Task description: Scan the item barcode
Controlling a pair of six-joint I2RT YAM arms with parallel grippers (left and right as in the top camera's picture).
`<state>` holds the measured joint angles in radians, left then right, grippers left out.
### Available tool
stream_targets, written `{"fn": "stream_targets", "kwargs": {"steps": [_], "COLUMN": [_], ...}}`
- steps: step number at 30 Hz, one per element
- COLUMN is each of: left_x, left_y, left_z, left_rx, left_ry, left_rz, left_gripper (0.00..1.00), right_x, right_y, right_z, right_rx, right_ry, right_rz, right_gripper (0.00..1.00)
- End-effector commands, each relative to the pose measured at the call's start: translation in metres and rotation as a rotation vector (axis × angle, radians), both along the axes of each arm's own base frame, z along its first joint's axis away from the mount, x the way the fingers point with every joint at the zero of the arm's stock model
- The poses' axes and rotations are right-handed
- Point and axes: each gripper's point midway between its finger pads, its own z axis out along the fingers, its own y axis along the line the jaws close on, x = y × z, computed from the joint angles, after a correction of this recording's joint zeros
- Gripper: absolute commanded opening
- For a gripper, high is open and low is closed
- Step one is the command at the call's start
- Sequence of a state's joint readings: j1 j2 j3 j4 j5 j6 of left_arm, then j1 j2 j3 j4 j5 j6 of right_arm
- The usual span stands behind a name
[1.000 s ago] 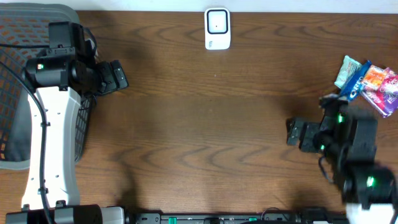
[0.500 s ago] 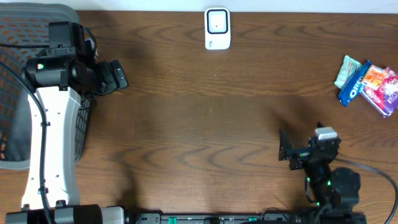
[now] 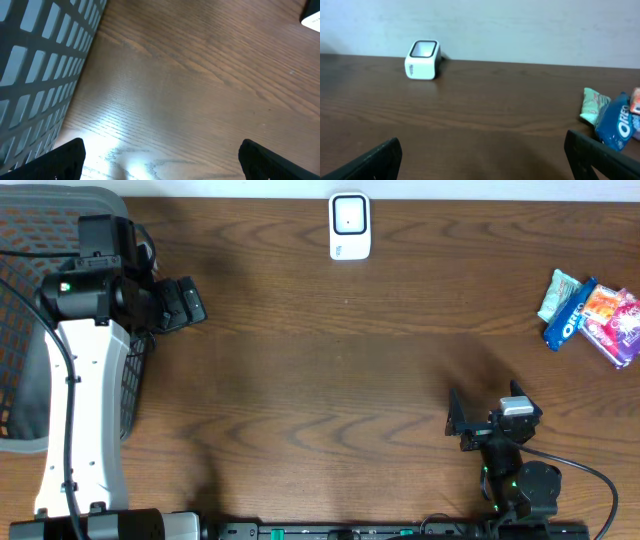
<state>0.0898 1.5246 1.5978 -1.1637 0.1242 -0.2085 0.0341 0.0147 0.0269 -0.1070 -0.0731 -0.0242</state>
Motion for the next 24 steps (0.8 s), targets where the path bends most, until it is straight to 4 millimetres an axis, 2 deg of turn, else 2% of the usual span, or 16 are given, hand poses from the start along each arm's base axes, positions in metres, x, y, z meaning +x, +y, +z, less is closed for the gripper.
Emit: {"fn": "stream_targets", "kwargs": {"steps": [1, 6, 24], "left_x": [-0.0006, -0.0006, -0.0006], "left_y": [0.0024, 0.0024, 0.0024], "left_z": [0.0002, 0.0002, 0.0002], "left_rx": [0.011, 0.01, 0.01], "left_ry": [0.002, 0.002, 0.002], "left_rz": [0.001, 0.001, 0.001], "left_gripper": [0.98, 0.98, 0.98], "right_x": [0.0007, 0.001, 0.001], "right_y": [-0.0079, -0.0136, -0.0116], "right_z": [-0.0004, -0.0009, -0.0007], "right_rx": [-0.009, 0.003, 0.003], "right_ry": [-0.008, -0.006, -0.007], "right_rz": [-0.045, -0.076, -0.065], "right_gripper": [0.99, 0.99, 0.99]}}
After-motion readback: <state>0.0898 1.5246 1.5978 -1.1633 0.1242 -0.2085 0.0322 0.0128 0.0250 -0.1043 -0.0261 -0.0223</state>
